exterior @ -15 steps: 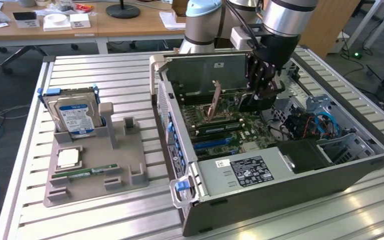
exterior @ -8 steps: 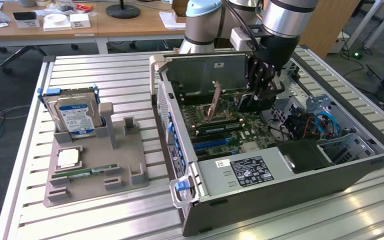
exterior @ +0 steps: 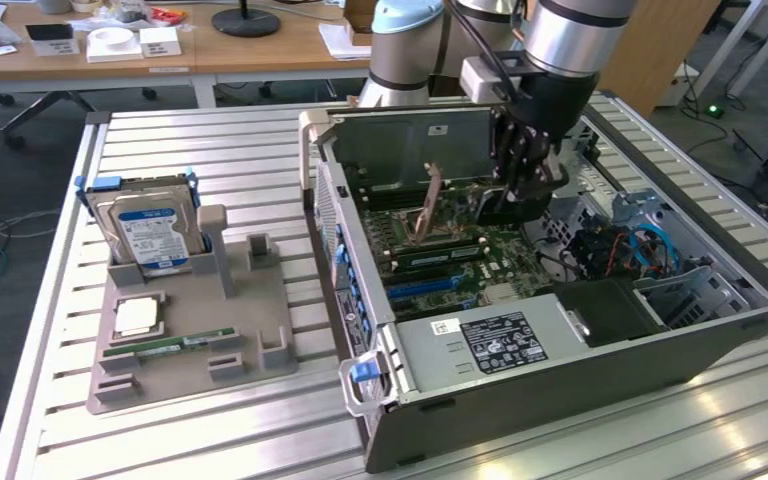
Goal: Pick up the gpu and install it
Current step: 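Insert the gpu into the slot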
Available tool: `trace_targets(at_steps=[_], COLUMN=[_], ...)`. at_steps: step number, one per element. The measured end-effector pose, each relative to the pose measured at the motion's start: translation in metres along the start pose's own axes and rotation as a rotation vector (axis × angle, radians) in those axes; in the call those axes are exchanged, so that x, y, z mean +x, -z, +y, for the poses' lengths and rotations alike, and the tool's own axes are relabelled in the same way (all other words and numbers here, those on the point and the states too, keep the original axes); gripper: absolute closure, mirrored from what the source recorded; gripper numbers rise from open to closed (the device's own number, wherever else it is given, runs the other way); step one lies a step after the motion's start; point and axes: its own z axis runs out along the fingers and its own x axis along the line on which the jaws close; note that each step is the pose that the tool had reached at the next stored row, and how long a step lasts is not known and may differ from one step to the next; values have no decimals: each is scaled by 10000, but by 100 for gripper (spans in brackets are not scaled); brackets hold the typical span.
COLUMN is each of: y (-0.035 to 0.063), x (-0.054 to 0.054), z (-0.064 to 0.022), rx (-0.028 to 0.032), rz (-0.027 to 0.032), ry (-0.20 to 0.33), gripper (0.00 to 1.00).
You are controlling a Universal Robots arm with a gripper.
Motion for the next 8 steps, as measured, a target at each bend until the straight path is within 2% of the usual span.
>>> trace_targets(at_steps=[8], y=[-7], x=[0], z=[7], rx=[0], rz=[-1], ry=[-3], gripper=[73])
